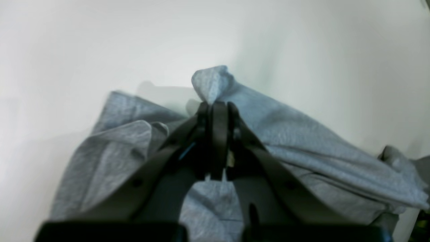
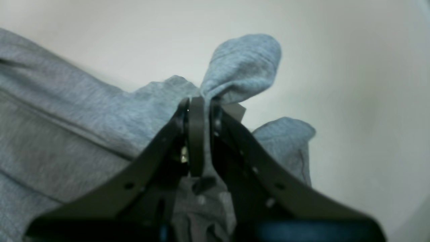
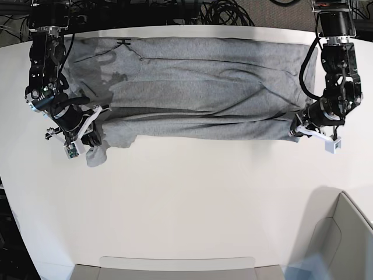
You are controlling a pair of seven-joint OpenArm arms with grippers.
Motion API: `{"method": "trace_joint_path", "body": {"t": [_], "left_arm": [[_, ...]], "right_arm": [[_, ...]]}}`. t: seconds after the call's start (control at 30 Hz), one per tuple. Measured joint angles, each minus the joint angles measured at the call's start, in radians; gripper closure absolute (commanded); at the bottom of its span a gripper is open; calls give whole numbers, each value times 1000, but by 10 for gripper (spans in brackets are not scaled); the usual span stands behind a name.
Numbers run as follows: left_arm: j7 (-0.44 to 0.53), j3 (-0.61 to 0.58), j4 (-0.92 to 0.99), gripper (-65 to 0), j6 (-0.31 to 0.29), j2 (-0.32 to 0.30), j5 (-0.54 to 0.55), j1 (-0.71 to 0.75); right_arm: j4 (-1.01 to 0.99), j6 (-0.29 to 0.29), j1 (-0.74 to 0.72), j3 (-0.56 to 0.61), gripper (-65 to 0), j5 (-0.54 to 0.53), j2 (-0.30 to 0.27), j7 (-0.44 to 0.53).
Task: Fold the T-shirt properly
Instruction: 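Lift the hem corners and pull them toward the collar, then lay the hem over the collar fold, holding the corners with both grippers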
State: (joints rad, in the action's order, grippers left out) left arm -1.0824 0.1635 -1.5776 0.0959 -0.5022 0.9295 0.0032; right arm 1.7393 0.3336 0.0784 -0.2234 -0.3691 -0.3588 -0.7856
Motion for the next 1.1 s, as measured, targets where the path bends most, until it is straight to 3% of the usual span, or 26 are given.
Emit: {"method": "trace_joint_path", "body": {"t": [0.17,0.67,0.8,0.9,1.1], "left_arm": [[-103,74,-54,0,2,-2,-8,44],[-122,143,-174,0,-4,-2,-5,167],[-164,145,-193,0,-4,-2,-2,176],[-171,145,-224,0,-7,-2,-2,217],[-168,145,-229,0,-7,-5,-2,269]], "right_arm": [[86,4,48,0,0,-3,-28,-109],[248,4,192,-40,0,-8,-29,-123],[284,4,258,-95,0,-23,-52,-132],[290,4,266,-156,0,-108,-64,-204],[290,4,272,-214,0,-153,-75,-303]]}}
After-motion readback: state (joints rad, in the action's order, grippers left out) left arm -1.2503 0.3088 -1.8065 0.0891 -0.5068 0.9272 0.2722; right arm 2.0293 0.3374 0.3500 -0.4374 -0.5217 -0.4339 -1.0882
